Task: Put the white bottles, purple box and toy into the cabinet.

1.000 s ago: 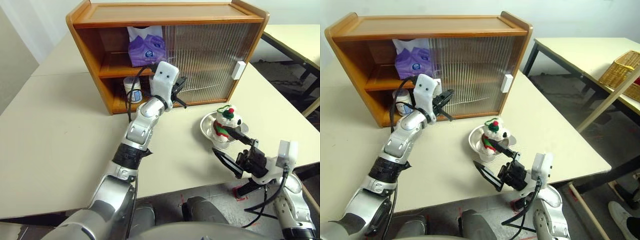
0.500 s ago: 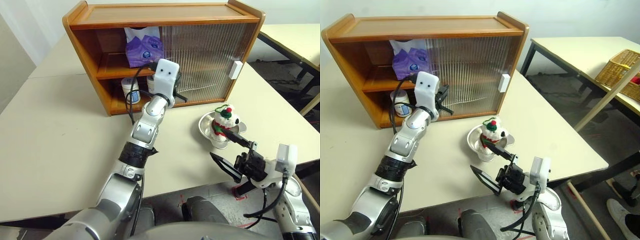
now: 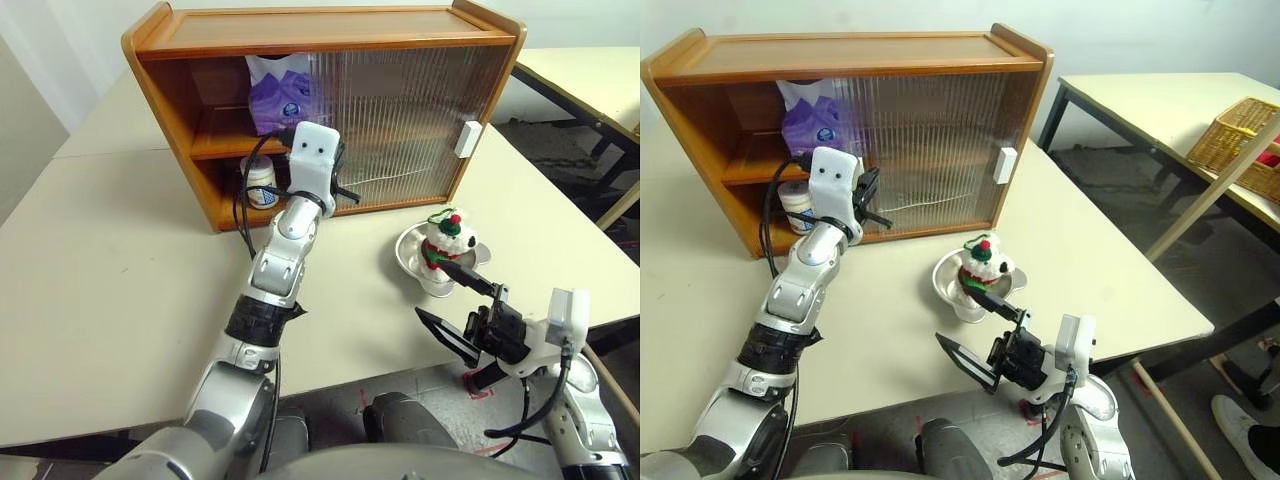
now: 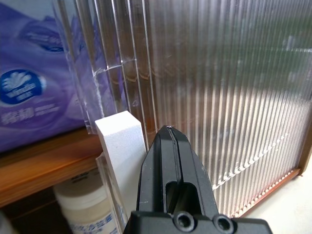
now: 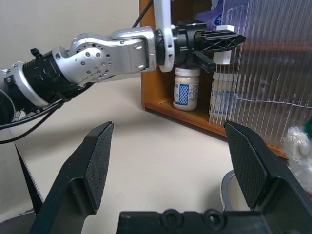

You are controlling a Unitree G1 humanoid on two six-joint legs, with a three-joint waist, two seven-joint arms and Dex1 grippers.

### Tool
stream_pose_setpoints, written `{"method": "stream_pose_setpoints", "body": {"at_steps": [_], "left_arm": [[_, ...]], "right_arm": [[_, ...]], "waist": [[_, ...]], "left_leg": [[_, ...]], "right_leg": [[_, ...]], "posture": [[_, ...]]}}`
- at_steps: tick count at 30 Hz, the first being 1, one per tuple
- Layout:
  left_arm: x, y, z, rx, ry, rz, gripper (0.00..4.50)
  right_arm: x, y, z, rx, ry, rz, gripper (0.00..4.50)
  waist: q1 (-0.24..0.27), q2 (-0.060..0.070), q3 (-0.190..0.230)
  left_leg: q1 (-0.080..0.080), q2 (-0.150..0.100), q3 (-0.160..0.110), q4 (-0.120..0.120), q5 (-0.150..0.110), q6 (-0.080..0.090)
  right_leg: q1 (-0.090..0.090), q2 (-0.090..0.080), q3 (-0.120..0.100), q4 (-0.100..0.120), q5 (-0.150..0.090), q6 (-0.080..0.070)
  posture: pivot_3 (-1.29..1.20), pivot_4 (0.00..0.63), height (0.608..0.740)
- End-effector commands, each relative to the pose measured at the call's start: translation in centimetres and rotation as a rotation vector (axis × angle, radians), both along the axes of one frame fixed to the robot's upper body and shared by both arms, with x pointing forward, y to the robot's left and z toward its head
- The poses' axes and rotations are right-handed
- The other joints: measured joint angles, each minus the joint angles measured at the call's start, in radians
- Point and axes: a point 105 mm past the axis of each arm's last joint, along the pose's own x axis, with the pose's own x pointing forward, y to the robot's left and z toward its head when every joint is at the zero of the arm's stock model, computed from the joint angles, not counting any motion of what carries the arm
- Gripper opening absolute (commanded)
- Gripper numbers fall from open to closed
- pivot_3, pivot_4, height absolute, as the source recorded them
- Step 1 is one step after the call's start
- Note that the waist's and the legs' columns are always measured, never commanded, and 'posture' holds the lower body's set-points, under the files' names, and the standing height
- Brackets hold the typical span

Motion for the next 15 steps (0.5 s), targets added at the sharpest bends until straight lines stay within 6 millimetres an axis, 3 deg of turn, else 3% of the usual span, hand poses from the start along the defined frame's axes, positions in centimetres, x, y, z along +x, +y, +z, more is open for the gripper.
{"method": "stream_pose_setpoints", "body": {"at_steps": [1,10,15], "left_arm": [[-0.1,1.6,-0.3,0.007,0.010,0.059,0.00],[-0.3,5.3,-0.5,0.031,0.015,0.153,0.00],[-0.5,6.4,-0.5,0.049,0.016,0.171,0.00]], "right_arm": [[0.1,0.0,0.3,0.000,-0.005,0.013,4.48],[0.4,-0.2,0.5,0.010,-0.001,0.027,4.48],[0.5,-0.1,0.5,0.015,0.003,0.037,4.48]], "waist": [[0.000,0.000,0.000],[0.001,0.000,0.000],[0.004,0.000,0.000]], "left_leg": [[0.000,0.000,0.000,0.000,0.000,0.000],[0.000,0.000,0.000,0.000,0.000,0.000],[0.001,0.000,0.000,0.000,0.000,-0.001]], "right_leg": [[0.000,0.000,0.000,0.000,0.000,0.000],[0.000,0.000,0.000,0.000,0.000,0.000],[0.000,0.000,0.000,0.001,0.001,-0.001]], "posture": [[-0.14,0.019,0.740],[-0.12,0.024,0.740],[-0.12,0.025,0.740]]}}
